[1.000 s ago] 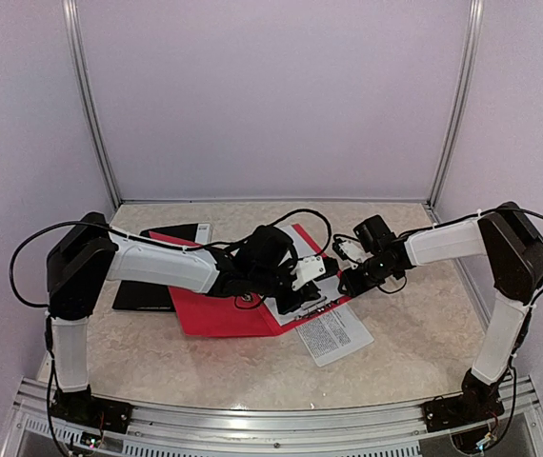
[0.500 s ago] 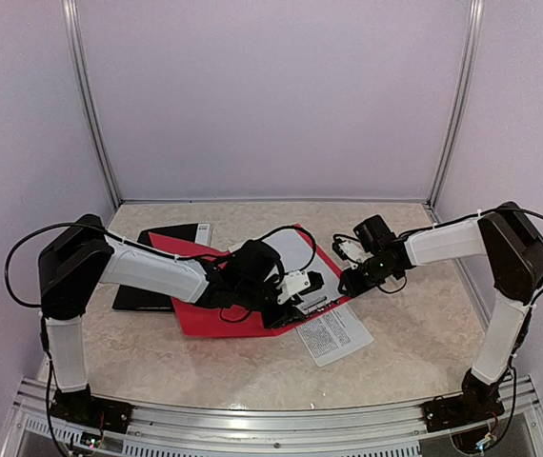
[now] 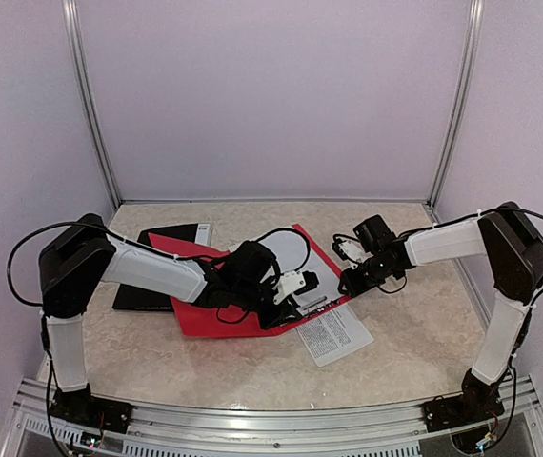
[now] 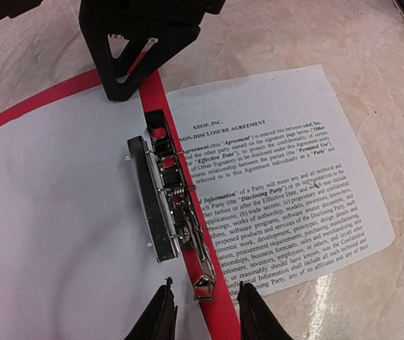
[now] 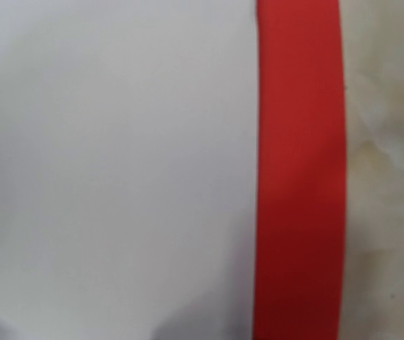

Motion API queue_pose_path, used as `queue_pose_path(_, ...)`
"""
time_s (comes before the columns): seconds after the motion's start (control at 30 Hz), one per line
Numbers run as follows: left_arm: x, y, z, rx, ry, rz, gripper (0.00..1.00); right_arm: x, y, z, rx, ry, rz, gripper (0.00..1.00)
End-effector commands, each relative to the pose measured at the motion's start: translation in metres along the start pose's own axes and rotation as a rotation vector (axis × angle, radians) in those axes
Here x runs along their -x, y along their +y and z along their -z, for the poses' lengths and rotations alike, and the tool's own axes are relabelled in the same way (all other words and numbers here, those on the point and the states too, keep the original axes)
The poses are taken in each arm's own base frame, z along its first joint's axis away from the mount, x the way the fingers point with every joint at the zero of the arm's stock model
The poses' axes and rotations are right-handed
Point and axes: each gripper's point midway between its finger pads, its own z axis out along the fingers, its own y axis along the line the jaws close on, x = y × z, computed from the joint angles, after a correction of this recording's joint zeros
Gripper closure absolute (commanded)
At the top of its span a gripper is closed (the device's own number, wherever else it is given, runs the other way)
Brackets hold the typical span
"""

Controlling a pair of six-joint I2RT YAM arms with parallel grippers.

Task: Put the files into the folder
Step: Close the spring clip on the folder with some files.

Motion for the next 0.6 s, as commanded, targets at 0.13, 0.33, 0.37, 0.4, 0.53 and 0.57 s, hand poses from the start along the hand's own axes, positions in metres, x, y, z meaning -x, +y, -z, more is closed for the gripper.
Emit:
queue_pose_path(0.13, -0.006, 0.004, -0.011, -0.011, 0.013, 0.018, 0.71, -0.014, -0.006, -0.004, -0.006, 0.045, -0.012, 0.71)
queue_pose_path(0.33, -0.012, 0.004, -0.018, -0.023, 0.034, 0.023, 0.76, -0.015, -0.005, -0.003, -0.007, 0.046, -0.010, 0.71)
queue_pose_path(0.37, -0.012, 0.003, -0.019, -0.026, 0.036, 0.023, 0.76, -0.014, -0.005, -0.003, -0.007, 0.045, -0.009, 0.70)
queue_pose_path(0.4, -0.012, 0.003, -0.019, -0.028, 0.035, 0.025, 0.77, -0.015, -0.005, -0.004, -0.007, 0.046, -0.008, 0.71)
queue_pose_path(0.53, -0.012, 0.002, -0.019, -0.034, 0.036, 0.031, 0.78, -0.014, -0.005, -0.004, -0.005, 0.045, -0.010, 0.71)
queue_pose_path(0.57, -0.012, 0.002, -0.019, -0.035, 0.037, 0.032, 0.78, -0.014, -0.005, -0.004, -0.005, 0.046, -0.010, 0.71)
